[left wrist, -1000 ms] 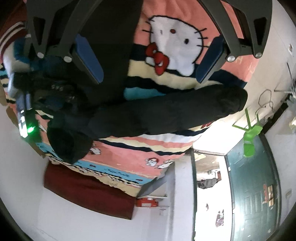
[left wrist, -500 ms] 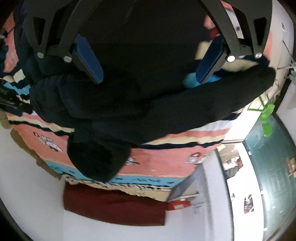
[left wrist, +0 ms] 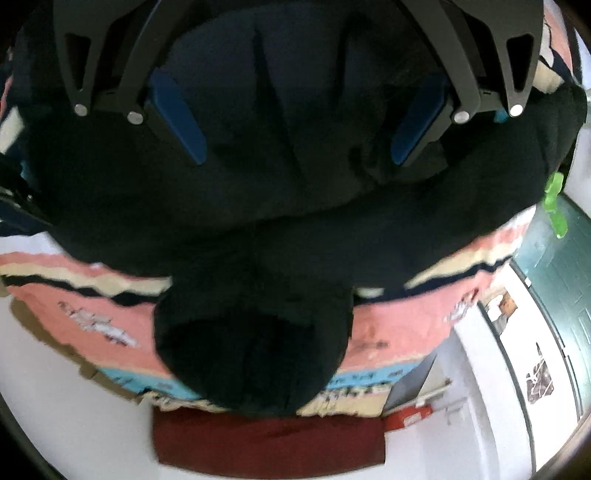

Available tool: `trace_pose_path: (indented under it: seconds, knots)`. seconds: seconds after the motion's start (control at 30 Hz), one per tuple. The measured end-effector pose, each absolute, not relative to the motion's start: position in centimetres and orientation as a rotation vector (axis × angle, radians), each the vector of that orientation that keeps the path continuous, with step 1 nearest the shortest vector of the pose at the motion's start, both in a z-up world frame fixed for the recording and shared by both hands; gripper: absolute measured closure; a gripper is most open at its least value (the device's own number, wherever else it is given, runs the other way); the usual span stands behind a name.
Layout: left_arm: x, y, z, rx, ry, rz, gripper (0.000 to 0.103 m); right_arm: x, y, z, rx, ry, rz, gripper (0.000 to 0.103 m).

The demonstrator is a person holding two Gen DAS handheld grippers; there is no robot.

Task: Fold large clothes

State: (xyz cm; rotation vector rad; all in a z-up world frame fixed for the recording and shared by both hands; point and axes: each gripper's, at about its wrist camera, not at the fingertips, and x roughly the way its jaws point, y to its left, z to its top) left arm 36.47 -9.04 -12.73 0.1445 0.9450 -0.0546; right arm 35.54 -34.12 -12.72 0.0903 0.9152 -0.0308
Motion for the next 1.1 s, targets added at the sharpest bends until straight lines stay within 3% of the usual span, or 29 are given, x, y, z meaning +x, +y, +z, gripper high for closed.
trace_pose_path:
  seconds: [0.33,0.5,0.63,0.73,1.1]
  knots:
    - [37.7,-7.4,-15.9,0.146,0.992,-0.032,0.001,36.9,-32.8,-18.8,0.103,1.005,0.018,0.031]
    - [36.4,-4.7,-13.9,0.094,0.961,-0.031,0.001,35.5,-33.0,-16.9,0.085,0.985,0.022,0.038]
    - [35.7,-3.2,-14.1,0.097,0.978,-0.027,0.001,33.0,-33.0,-15.1,0.109,0.935,0.054,0.038]
    - [35.8,-3.7,-15.2,0.123,1.019,-0.029,0.001,32.6,-32.3,-16.8,0.082,0.995,0.052,0.038]
    - [28.9,-2.5,-10.3,0.208,0.963,-0.087,0.001,28.5,-31.4,-13.7,0.117,0.99,0.019,0.037]
